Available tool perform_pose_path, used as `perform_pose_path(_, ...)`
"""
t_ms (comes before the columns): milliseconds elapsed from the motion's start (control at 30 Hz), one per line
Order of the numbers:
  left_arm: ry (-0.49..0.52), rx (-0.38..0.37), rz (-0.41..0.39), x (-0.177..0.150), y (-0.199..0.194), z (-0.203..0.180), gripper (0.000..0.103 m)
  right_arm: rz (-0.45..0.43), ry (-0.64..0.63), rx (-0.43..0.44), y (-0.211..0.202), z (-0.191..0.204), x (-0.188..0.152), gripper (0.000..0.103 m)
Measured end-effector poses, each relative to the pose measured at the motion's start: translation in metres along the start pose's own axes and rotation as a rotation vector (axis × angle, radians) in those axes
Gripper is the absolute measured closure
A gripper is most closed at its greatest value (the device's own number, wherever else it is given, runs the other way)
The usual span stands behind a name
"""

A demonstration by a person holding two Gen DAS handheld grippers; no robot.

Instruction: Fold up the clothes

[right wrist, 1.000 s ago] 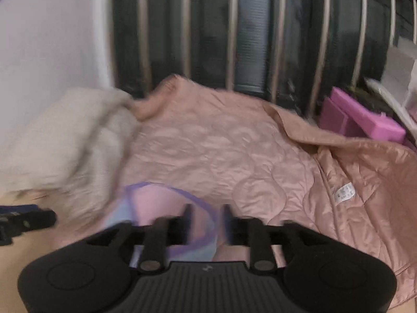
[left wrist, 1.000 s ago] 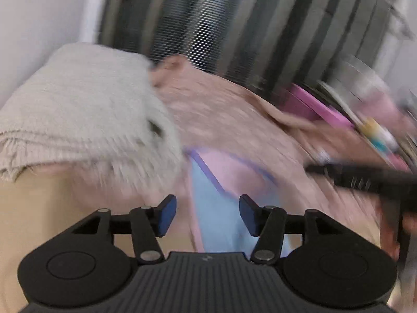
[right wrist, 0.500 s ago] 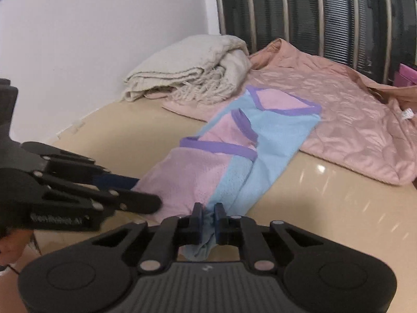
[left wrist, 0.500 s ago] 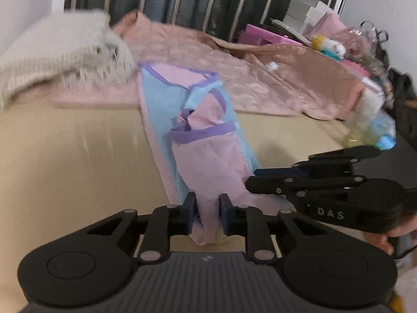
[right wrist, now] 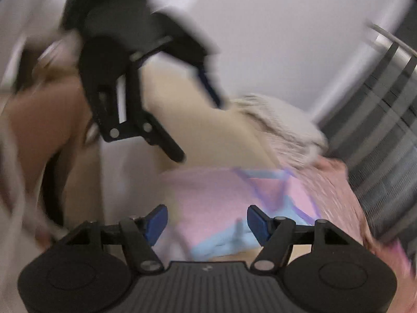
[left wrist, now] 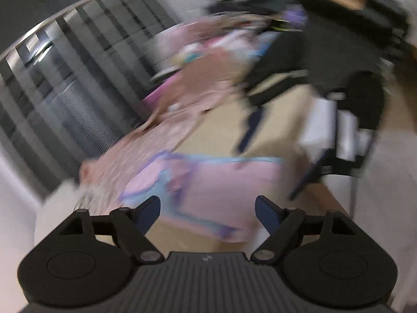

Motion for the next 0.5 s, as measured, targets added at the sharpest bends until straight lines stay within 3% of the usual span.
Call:
perform_pose_path(100, 0.211, 0.016, -0.025, -0.019, 0.011, -0.032, 0.022, 0.054, -0.214, -0.028, 0.016, 0.024, -0.007, 0.039)
perform_pose_path(167, 0.288, -0.004, -0.002, -0.033, 0.023, -0.042, 0.022, 0.066, -0.261, -0.053, 0.023, 0.027, -0.012, 0.05)
perform_pose_path(200, 0.277, -0.029, 0.023, -0.037, 0.028, -0.04, 0.023, 0.067, -0.263, -0.066, 0.025, 0.025, -0.013, 0.058)
perform_pose_path(267, 0.242, -0.059, 0.05, -0.038, 0.034, -0.033, 0.043, 0.063, -0.242, -0.077, 0.025, 0.021, -0.012, 0.072)
perform_pose_path(333, 0.213, -0.072, 0.046, -0.034, 0.036, -0.023, 0.047, 0.054, -0.185, -0.067, 0.022, 0.014, -0.009, 0.084)
perform_pose_path(400, 0.188, -0.082, 0.04, -0.031, 0.036, -0.015, 0.049, 0.042, -0.127, -0.046, 0.018, 0.008, -0.007, 0.089)
perform_pose_path(467, 0.164, -0.126, 0.06, -0.029, 0.035, -0.012, 0.077, 0.015, -0.045, 0.003, 0.012, 0.0, -0.004, 0.09)
perform_pose_path(500, 0.145, -0.146, 0.067, -0.027, 0.034, -0.009, 0.08, -0.002, 0.001, 0.035, 0.007, -0.005, -0.002, 0.091)
Point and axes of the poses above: each gripper's, at about its wrist camera, not at the fingertips, and y roughly the way its jaws point, z to its left, x to its top, the point moved 8 cm from there along y, roughly the way its jaws point, and after that the axes turned 11 degrees about -y, right-handed, at the moved point
